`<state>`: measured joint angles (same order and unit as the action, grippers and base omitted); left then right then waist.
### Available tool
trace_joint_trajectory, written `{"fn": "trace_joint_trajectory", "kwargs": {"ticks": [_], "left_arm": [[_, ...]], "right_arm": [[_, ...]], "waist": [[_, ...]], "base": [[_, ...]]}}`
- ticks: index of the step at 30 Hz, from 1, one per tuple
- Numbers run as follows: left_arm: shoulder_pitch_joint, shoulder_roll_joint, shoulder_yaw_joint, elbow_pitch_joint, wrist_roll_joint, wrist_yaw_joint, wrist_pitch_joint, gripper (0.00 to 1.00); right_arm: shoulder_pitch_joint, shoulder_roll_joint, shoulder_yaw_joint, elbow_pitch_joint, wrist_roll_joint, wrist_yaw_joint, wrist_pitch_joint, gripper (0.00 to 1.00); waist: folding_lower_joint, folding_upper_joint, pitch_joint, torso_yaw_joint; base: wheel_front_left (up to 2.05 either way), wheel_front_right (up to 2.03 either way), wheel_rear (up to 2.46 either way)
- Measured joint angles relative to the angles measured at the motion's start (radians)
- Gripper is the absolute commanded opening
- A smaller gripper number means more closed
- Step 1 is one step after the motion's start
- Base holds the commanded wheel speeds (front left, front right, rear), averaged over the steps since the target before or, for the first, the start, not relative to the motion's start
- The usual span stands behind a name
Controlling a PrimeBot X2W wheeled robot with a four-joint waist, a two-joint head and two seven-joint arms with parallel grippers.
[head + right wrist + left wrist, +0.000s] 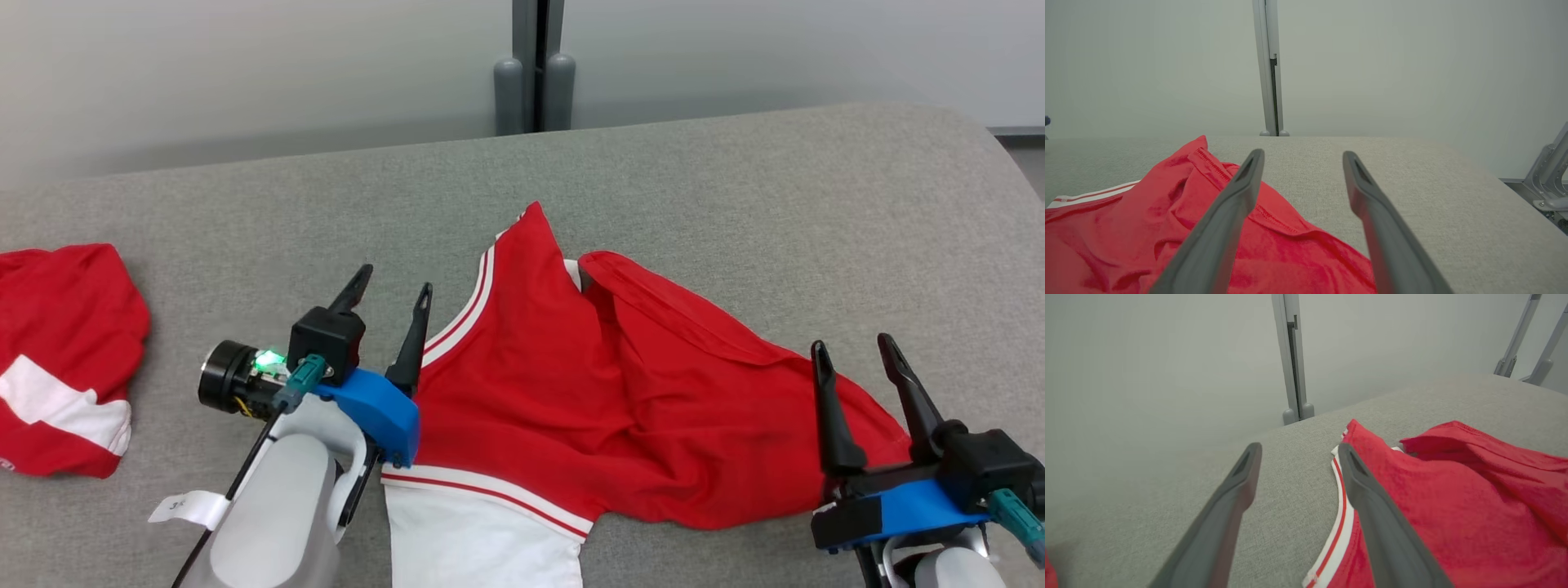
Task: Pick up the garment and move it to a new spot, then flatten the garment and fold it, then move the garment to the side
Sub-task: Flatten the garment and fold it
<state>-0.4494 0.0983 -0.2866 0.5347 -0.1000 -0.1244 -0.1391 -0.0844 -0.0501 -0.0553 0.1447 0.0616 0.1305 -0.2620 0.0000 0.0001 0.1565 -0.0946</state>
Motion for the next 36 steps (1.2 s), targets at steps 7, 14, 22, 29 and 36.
{"fn": "trace_joint_trajectory", "kwargs": {"ticks": [7, 14, 22, 29, 36], "left_arm": [[-0.002, 0.035, -0.087, 0.142, -0.048, -0.004, 0.059, 1.0], [0.0, 0.067, -0.131, 0.239, -0.095, -0.005, 0.084, 1.0], [-0.014, 0.056, -0.179, 0.301, -0.156, -0.004, 0.076, 0.49], [-0.091, 0.063, -0.179, 0.351, -0.192, -0.003, 0.018, 0.0], [-0.189, 0.114, -0.11, 0.398, -0.229, 0.033, -0.057, 0.0]], "right_arm": [[-0.017, 0.0, -0.01, 0.004, 0.002, 0.0, 0.0, 1.0], [-0.032, 0.0, -0.013, 0.012, 0.003, 0.0, 0.0, 1.0], [-0.035, 0.0, -0.012, 0.018, 0.013, 0.0, 0.0, 1.0], [-0.04, 0.0, -0.019, 0.019, 0.011, 0.0, 0.0, 1.0], [-0.044, 0.0, -0.055, 0.026, 0.003, 0.0, 0.0, 1.0]], "waist": [[0.0, 0.0, 0.032, -0.026], [0.0, 0.0, 0.048, -0.038], [0.0, 0.0, 0.052, -0.05], [0.0, 0.0, 0.054, -0.052], [0.0, 0.0, 0.062, -0.055]], "base": [[0.0, 0.0, 0.0], [0.0, 0.0, 0.0], [0.0, 0.0, 0.0], [0.0, 0.0, 0.0], [0.0, 0.0, 0.0]]}}
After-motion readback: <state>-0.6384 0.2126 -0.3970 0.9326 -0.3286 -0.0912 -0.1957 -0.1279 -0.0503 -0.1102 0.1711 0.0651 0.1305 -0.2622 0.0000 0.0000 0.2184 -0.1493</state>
